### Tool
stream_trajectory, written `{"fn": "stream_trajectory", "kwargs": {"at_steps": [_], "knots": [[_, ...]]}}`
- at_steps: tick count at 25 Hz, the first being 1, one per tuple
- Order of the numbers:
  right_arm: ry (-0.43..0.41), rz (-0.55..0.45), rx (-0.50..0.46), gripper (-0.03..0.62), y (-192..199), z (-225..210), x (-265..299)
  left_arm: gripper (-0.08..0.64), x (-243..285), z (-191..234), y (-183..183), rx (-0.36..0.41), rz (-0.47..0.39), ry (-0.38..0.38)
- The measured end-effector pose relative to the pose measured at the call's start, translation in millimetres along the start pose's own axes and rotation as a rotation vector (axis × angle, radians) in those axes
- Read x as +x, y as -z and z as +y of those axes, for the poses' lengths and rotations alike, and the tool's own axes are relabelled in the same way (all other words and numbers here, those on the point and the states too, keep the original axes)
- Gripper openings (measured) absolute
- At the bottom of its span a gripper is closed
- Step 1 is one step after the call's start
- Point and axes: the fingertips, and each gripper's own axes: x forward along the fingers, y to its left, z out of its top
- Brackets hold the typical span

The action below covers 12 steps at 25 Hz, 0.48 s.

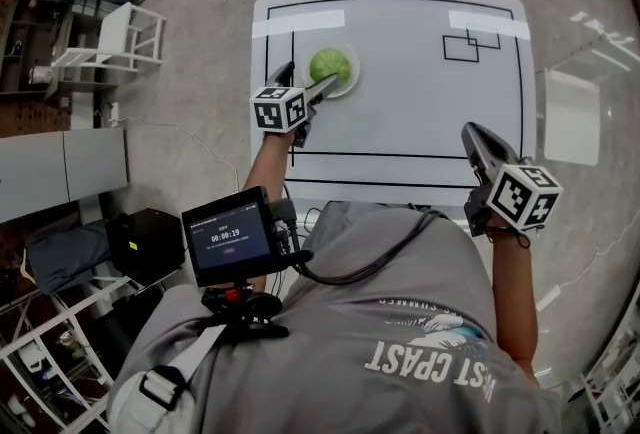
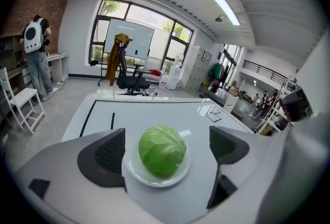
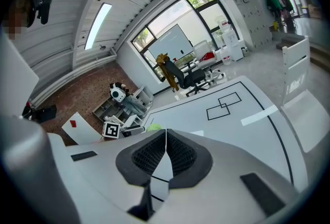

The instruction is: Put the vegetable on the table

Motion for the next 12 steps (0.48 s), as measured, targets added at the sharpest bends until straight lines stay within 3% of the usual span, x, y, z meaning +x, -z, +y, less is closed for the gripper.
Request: {"fn": "stream_trajectory", "kwargs": {"at_steps": [3,7,12], "knots": [[-0.041,0.006,-0.025,0.008,-4,11,-13,0.504,-25,-27,-24,0.053,-0.065,0.026],[-0.098,0.013,-0.088,0.008,-35,20,-22,0.418,-51,-64,-74,0.126,-0.161,0.060],[-0.168,-0.010,-0.203,0.006,-64,28,-38,0.140,-88,-116,-122,0.213,-0.309,0.074]]}}
